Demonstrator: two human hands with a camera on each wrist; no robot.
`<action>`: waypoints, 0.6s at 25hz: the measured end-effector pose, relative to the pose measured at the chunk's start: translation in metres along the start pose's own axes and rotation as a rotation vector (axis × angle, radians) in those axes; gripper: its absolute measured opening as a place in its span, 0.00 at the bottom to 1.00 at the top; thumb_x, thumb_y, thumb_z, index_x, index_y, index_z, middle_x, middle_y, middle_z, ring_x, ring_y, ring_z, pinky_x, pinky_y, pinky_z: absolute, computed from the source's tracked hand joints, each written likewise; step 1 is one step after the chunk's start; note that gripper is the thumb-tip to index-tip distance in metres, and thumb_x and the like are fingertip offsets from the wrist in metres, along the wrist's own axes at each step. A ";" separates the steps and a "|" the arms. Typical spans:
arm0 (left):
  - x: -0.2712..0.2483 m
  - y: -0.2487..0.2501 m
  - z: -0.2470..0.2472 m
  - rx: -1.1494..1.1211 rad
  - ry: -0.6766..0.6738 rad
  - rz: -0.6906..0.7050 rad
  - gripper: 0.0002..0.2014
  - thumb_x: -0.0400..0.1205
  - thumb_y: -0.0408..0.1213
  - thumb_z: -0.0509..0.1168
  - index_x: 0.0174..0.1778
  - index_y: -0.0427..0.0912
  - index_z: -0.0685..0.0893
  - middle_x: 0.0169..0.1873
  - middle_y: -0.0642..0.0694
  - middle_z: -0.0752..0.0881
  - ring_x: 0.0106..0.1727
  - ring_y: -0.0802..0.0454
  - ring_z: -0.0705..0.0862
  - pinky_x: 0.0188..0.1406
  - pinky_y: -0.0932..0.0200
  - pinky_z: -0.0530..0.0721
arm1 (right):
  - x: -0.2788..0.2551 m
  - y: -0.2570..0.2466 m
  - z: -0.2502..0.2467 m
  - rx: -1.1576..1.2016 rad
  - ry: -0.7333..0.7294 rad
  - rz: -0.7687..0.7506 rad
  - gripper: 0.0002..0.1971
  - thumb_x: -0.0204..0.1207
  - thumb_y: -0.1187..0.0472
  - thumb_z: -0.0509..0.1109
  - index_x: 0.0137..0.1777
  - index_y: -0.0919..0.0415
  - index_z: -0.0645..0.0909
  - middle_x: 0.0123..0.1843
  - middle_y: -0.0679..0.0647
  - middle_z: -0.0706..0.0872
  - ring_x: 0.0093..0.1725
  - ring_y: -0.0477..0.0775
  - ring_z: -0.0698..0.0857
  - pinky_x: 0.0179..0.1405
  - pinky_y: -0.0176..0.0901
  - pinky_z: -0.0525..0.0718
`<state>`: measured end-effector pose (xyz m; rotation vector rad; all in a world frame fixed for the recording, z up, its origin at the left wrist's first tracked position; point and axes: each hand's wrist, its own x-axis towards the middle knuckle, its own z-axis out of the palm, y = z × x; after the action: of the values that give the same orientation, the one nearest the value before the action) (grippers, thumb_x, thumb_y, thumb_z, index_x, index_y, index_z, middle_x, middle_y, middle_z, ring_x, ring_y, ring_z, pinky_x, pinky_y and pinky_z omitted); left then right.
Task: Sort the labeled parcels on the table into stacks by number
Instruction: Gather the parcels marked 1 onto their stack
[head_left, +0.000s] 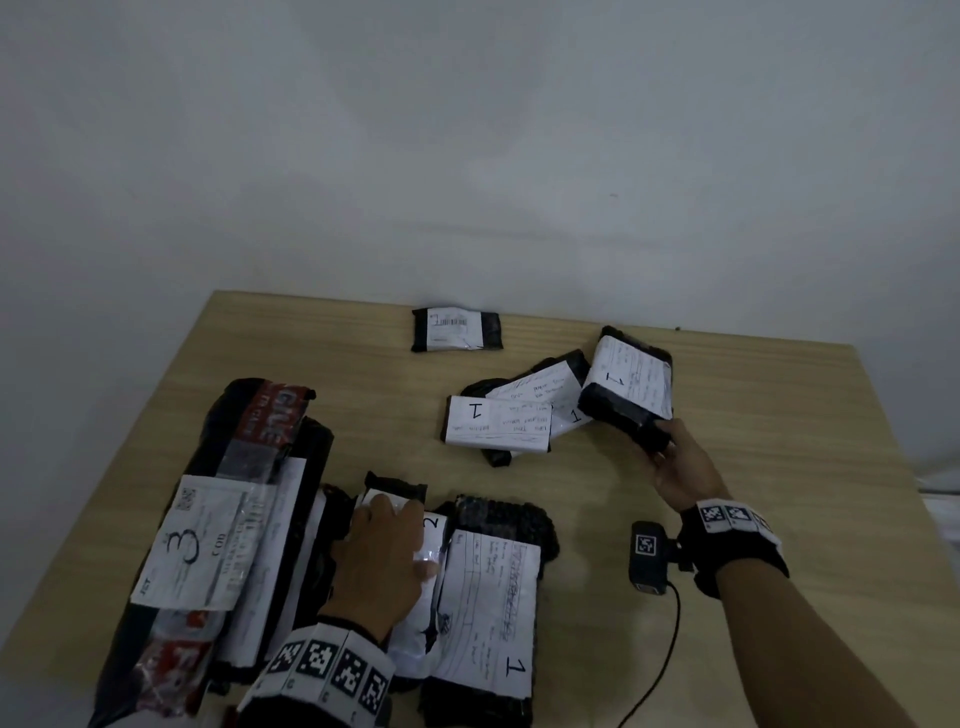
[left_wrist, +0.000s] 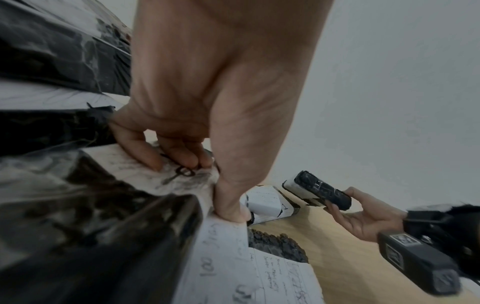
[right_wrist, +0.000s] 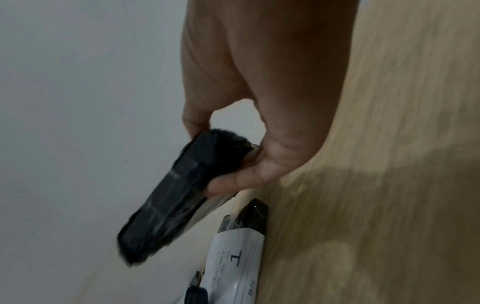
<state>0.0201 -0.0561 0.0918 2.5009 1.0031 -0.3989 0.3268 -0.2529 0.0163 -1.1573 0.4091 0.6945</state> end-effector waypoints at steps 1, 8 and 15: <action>0.003 -0.002 0.000 0.000 -0.007 -0.013 0.17 0.76 0.44 0.71 0.39 0.52 0.66 0.49 0.47 0.72 0.56 0.47 0.74 0.52 0.44 0.82 | -0.004 0.005 -0.002 -0.046 -0.070 0.051 0.09 0.82 0.65 0.64 0.57 0.58 0.83 0.61 0.56 0.84 0.54 0.53 0.84 0.36 0.34 0.90; 0.038 -0.008 -0.016 0.006 -0.152 -0.115 0.18 0.76 0.49 0.71 0.39 0.50 0.65 0.49 0.46 0.69 0.59 0.42 0.74 0.57 0.38 0.81 | -0.030 0.052 -0.002 -0.579 -0.536 0.314 0.52 0.38 0.57 0.93 0.69 0.51 0.77 0.58 0.53 0.92 0.54 0.57 0.91 0.44 0.47 0.90; 0.066 -0.014 -0.028 -0.009 -0.178 -0.144 0.19 0.75 0.51 0.72 0.37 0.50 0.66 0.48 0.46 0.68 0.59 0.41 0.76 0.58 0.40 0.82 | -0.049 0.068 0.001 -0.836 -0.859 0.530 0.45 0.66 0.69 0.83 0.81 0.52 0.67 0.72 0.62 0.83 0.73 0.62 0.80 0.75 0.65 0.74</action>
<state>0.0597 0.0049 0.0853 2.3442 1.1119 -0.6478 0.2450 -0.2503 0.0006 -1.3801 -0.3762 1.8433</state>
